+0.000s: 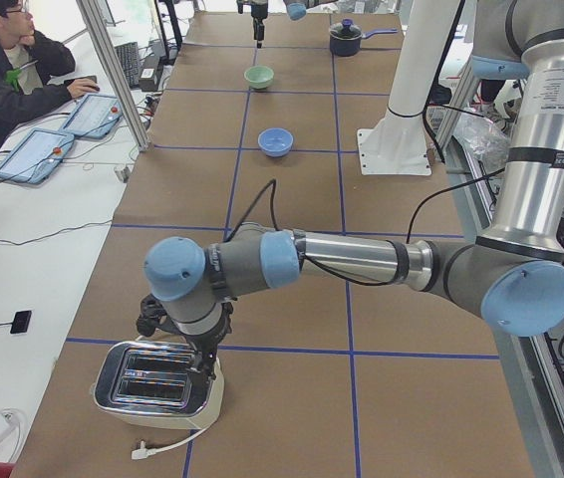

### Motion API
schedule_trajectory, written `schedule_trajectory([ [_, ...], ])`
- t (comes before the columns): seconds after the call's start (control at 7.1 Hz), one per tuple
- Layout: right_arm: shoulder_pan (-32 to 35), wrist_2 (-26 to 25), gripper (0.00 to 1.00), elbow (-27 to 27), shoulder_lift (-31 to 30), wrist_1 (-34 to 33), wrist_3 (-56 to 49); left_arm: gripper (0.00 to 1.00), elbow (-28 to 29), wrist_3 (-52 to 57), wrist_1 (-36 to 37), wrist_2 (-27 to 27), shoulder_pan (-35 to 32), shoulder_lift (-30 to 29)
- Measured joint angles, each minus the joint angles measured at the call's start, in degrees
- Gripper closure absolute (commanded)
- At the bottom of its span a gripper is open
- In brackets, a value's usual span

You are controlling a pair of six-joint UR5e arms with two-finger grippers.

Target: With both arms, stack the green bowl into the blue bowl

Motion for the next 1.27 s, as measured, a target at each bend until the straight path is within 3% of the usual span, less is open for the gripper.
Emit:
schedule_trajectory([
  [0.28,-0.21,-0.28,0.02,-0.96,-0.12,0.0,-0.2,0.02,-1.81,-7.95,-8.95,-1.04,0.02,5.72],
  [0.56,-3.86,-3.71,0.04,-3.14,1.13,0.0,0.08,0.02,-1.84,-9.12,-10.78,-1.2,0.07,6.7],
  [0.7,-6.12,-5.64,0.12,-4.95,2.43,0.0,0.29,0.02,-1.85,-9.17,-10.94,-1.22,0.08,6.77],
  [0.99,-8.15,-6.81,0.59,-7.98,4.51,0.0,0.33,0.02,-1.85,-9.09,-11.02,-1.22,0.11,6.85],
  [1.13,-8.41,-6.76,0.74,-8.6,4.91,0.0,0.2,0.02,-1.85,-9.04,-11.06,-1.22,0.14,6.87],
  [1.27,-8.44,-6.58,0.78,-8.81,4.92,0.0,0.08,0.02,-1.85,-9.0,-11.08,-1.22,0.15,6.89],
])
